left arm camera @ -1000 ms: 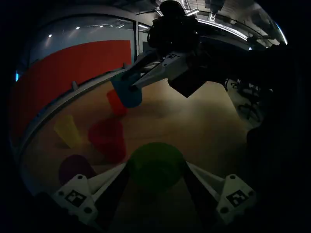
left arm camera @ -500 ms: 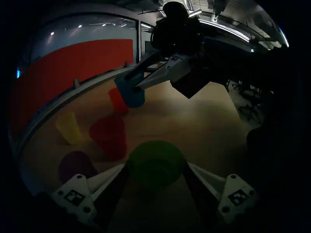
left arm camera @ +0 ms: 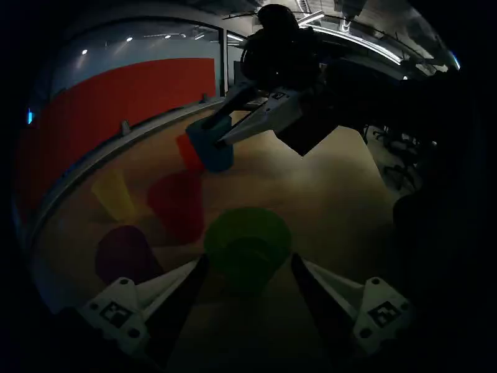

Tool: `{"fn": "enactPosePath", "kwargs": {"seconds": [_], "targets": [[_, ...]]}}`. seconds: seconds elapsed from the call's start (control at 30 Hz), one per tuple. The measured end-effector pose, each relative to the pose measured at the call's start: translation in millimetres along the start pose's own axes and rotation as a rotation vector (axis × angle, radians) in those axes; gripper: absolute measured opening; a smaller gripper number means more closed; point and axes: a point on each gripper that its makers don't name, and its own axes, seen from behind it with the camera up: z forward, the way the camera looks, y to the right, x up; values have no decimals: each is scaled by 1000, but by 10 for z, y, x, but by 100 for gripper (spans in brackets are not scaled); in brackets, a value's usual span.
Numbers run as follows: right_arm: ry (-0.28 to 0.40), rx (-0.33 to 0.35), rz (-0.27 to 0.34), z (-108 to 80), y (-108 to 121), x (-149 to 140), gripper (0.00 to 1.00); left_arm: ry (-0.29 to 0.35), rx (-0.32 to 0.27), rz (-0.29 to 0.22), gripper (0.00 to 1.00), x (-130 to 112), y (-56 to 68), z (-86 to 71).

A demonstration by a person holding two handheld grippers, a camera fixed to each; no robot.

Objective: Pour water

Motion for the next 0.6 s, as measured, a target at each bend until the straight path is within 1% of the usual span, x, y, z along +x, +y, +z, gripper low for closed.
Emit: {"fn": "enactPosePath", "kwargs": {"seconds": [0.17, 0.4, 0.6], "targets": [[-5, 1, 9, 56, -19, -68, 96, -5, 5, -17, 99, -75, 16, -80], [-18, -2, 30, 154, -23, -206, 96, -11, 20, -26, 99, -167, 20, -179], [-22, -1, 55, 228, -20, -290, 97, -8, 37, -38, 99, -215, -1, -252]]}}
